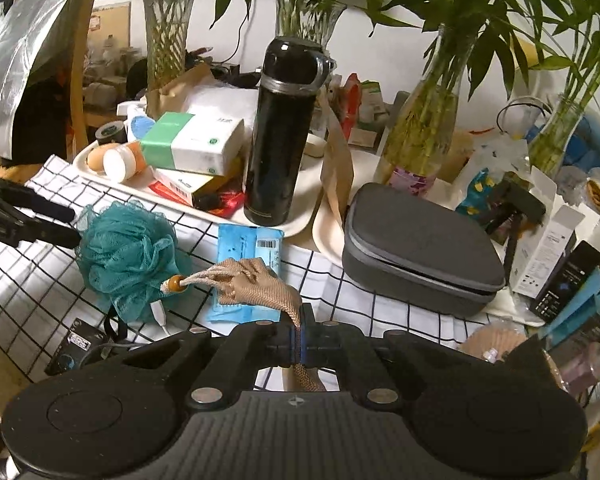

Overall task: Organize soft objects
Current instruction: 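Grasp the brown burlap pouch by its drawstring top with the right tool, then grasp the blue loofah with left tool while right tool lifts the pouch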

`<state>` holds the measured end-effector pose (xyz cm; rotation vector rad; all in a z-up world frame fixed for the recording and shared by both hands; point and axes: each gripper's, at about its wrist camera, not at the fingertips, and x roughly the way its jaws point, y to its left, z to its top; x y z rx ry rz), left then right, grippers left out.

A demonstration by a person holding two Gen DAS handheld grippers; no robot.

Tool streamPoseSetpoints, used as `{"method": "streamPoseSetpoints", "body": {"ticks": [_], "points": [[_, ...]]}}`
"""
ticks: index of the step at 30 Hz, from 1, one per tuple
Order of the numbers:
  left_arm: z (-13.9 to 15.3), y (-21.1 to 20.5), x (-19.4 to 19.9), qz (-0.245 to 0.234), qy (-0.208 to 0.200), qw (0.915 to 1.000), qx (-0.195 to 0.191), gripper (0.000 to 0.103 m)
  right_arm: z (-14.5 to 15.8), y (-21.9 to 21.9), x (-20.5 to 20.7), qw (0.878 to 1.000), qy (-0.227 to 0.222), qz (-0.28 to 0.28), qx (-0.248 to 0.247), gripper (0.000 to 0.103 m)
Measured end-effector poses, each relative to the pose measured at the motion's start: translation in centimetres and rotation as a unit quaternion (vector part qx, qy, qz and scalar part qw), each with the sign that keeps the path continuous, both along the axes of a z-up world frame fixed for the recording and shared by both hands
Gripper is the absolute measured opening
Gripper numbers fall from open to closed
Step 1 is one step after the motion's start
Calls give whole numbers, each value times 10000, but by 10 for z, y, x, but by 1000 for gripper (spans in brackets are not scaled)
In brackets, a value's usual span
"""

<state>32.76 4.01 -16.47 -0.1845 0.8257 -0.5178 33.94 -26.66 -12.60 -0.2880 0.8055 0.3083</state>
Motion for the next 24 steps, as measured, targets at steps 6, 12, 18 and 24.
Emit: {"method": "streamPoseSetpoints", "body": {"ticks": [6, 12, 18, 24], "points": [[-8, 1, 10, -23, 288, 9994, -195, 42, -1, 7, -5, 9998, 86, 168, 96, 5], [-10, 1, 10, -25, 360, 9992, -179, 9, -3, 12, -6, 9996, 89, 256, 70, 5], [2, 6, 6, 117, 92, 9998, -161, 5, -4, 10, -6, 9997, 98, 190, 111, 5], [17, 5, -2, 160, -240, 9996, -47, 4, 1, 3, -12, 9995, 1, 20, 315, 5]]}}
